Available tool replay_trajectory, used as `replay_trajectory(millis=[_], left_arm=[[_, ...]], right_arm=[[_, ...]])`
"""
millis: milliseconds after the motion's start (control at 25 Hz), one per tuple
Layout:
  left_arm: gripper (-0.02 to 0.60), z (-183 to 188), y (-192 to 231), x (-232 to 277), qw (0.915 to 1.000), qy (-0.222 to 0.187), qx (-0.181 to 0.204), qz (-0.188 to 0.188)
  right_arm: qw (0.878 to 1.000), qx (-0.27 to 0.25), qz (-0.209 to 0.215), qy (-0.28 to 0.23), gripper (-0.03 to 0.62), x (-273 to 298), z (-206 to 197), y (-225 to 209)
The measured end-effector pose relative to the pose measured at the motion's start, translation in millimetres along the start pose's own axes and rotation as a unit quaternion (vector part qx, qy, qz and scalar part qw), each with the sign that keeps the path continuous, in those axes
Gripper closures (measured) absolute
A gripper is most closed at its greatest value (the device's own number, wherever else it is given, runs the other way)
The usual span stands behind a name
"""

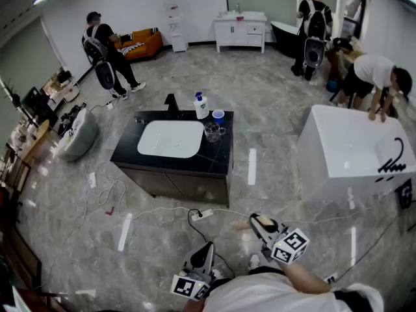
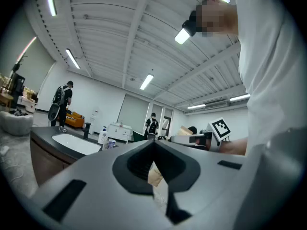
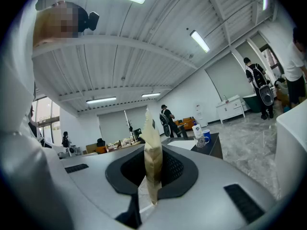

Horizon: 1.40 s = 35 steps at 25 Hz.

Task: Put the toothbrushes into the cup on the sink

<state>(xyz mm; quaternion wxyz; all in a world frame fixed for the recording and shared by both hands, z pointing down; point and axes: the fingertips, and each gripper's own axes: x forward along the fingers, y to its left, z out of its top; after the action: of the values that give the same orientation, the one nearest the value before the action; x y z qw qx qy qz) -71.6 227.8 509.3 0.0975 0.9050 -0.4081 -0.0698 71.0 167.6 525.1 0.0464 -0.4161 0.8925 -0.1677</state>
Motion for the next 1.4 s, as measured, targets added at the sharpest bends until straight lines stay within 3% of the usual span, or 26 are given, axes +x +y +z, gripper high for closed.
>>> replay_trajectory(millis=[480, 1120, 1400], left_arm=[[0.583, 18, 21, -18, 0.9994, -0.018, 0.022, -0.019], [0.583, 15, 32, -37, 0.9982, -0.012, 0.006, -0.059], [0.583, 11, 51, -62, 0.9983, -0.013, -0.006, -0.057]], right_arm=[[1.000, -0.015, -0.004, -0.019, 0.543, 16, 6, 30], [0.998, -0.024, -0.042, -0.028, 0.543, 6, -5, 53], [0.997, -0.039, -0.057, -0.032, 0.543, 10, -5, 70]])
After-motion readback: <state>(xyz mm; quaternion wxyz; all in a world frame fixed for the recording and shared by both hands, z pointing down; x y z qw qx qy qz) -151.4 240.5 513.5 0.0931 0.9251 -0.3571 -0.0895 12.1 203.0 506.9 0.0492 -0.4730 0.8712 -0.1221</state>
